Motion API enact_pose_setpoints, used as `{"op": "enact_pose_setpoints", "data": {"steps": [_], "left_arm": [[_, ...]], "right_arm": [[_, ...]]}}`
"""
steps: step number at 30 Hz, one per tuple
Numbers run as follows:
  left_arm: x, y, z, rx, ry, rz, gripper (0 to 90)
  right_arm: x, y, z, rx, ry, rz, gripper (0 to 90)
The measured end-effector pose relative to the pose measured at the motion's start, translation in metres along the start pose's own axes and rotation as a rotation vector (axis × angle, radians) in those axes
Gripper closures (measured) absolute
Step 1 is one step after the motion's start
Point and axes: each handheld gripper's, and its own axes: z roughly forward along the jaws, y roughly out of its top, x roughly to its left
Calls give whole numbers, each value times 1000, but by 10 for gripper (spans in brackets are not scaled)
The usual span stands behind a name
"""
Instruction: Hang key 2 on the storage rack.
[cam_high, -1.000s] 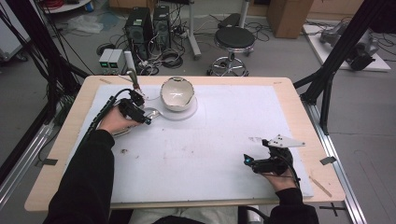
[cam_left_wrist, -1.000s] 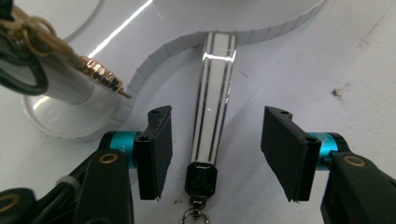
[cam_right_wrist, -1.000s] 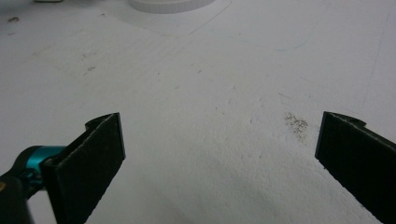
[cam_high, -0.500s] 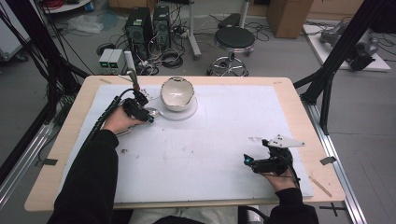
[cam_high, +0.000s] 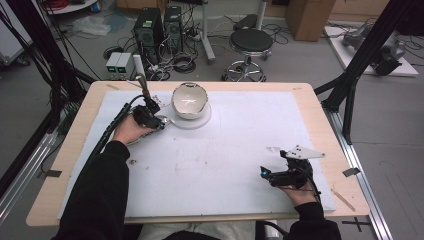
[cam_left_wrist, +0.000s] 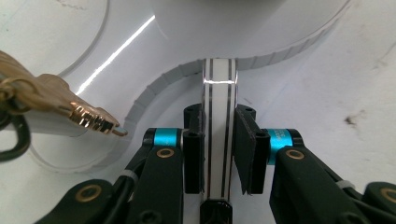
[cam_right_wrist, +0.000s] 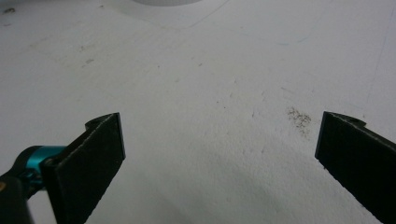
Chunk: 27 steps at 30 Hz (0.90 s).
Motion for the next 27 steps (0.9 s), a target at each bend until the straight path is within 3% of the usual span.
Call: {"op": "enact_pose_setpoints", "data": {"steps": [6, 10, 15, 19, 23, 27], "left_arm": [[-5, -5, -26, -90, 45, 16, 746], [-13, -14, -41, -104, 62, 62, 746], [-13, -26, -53, -162, 54, 40, 747], [-10, -33, -67, -195, 87, 38, 747], [-4, -38, -90, -257, 129, 7, 748], [7, -45, -113, -320, 177, -56, 749]], "right_arm": [[2, -2, -4, -5, -17, 4, 6], [2, -1, -11, -35, -26, 11, 6], [4, -2, -10, -35, -18, 11, 6], [7, 0, -8, -34, -11, -2, 6], [6, 0, -7, -31, -17, -9, 6], [6, 0, -7, -33, -25, 2, 6]]}}
